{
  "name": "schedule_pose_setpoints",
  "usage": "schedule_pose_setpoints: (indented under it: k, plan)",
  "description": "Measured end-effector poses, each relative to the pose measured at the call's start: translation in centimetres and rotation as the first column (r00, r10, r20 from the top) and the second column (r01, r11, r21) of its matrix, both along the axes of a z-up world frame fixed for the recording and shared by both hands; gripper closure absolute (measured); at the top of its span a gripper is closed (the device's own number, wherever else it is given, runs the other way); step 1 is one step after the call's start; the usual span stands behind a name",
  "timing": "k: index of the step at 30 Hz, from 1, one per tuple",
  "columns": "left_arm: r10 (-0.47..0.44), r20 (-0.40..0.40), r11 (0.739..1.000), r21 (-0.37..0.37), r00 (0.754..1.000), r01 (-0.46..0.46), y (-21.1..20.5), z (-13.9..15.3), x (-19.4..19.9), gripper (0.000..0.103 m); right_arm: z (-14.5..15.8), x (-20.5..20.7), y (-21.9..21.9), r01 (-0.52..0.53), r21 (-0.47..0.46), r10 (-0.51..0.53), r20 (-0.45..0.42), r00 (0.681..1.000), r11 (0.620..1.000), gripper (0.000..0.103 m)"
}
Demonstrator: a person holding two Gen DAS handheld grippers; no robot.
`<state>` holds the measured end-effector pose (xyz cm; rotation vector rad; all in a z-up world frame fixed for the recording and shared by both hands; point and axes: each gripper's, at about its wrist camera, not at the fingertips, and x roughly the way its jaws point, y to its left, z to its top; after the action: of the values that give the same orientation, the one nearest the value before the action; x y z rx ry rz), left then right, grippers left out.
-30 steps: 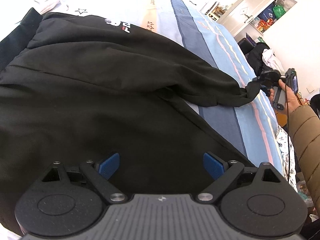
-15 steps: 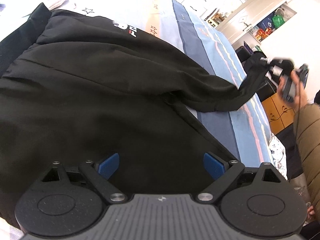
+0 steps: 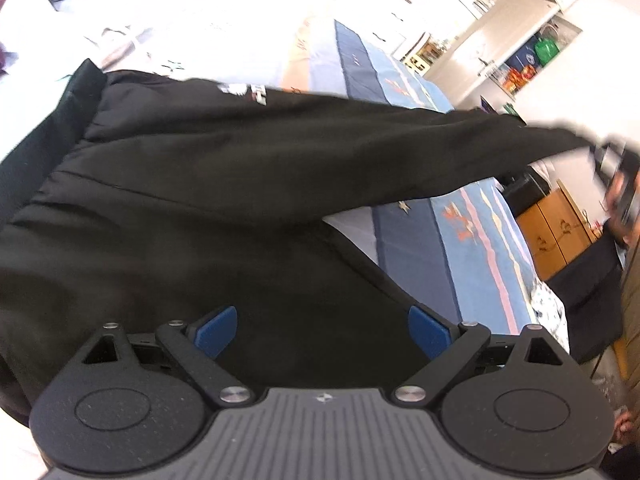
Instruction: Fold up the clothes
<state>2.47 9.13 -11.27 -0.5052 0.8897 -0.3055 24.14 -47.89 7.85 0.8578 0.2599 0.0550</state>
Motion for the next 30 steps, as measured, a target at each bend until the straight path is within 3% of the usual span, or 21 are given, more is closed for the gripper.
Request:
schedule_pose_setpoints:
  k: [2,4,6,7,8,11,13,17,22,26,28,30]
  plan:
    - [-0.022,-0.002,1.000,0.007,1.000,0.022,-0.6,0.2,-0.1,0.009,-4.7,-2.4,-5.1,0.066,-0.013,-0.066,-0.069,0.995,0.998,0.091]
    - [-0.041,-0.006,0.999,0.017,0.999,0.041,-1.2,0.3,-0.1,0.009,-10.7,-4.8,-10.1,0.145,-0.044,-0.151,-0.197,0.969,0.989,0.085]
    - [-0.045,-0.015,0.998,0.034,0.999,0.046,-1.7,0.4,-0.1,0.009,-16.9,-7.0,-14.1,0.216,-0.063,-0.223,-0.374,0.900,0.974,0.080]
    - [-0.048,-0.019,0.998,0.043,0.999,0.048,-1.9,0.5,-0.1,0.009,-19.3,-8.5,-15.5,0.249,-0.069,-0.255,-0.426,0.868,0.966,0.080]
    - [-0.049,-0.019,0.998,0.046,0.999,0.050,-2.1,0.6,-0.1,0.009,-20.5,-9.8,-16.0,0.270,-0.071,-0.274,-0.430,0.860,0.960,0.080]
    - [-0.059,-0.020,0.997,0.055,0.998,0.060,-2.9,0.8,0.0,0.009,-22.0,-12.5,-16.1,0.282,-0.081,-0.291,-0.400,0.869,0.956,0.081]
    - [-0.072,-0.024,0.996,0.057,0.997,0.073,-3.6,0.7,0.2,0.009,-21.6,-12.2,-15.0,0.212,-0.112,-0.240,-0.400,0.884,0.971,0.081]
    - [-0.096,-0.040,0.994,0.049,0.995,0.098,-4.9,0.2,0.4,0.009,-20.3,-7.8,-10.6,-0.018,-0.128,-0.038,-0.423,0.905,0.992,0.080]
    - [-0.088,-0.050,0.995,0.052,0.995,0.091,-5.1,-0.2,0.4,0.009,-18.4,-1.0,-2.3,-0.236,-0.240,0.102,-0.464,0.880,0.942,0.074]
    - [-0.067,-0.040,0.996,0.055,0.997,0.069,-4.2,-0.5,0.5,0.009,-20.3,0.8,0.9,-0.309,-0.226,0.156,-0.516,0.843,0.924,0.074]
    - [-0.052,-0.033,0.997,0.054,0.998,0.053,-3.3,-0.7,0.3,0.009,-21.9,-0.5,0.2,-0.285,-0.224,0.123,-0.544,0.830,0.932,0.097]
    - [-0.024,-0.033,0.998,0.049,0.999,0.026,-2.0,-0.9,0.2,0.009,-22.7,-3.0,-2.7,-0.195,-0.149,0.087,-0.534,0.841,0.969,0.103]
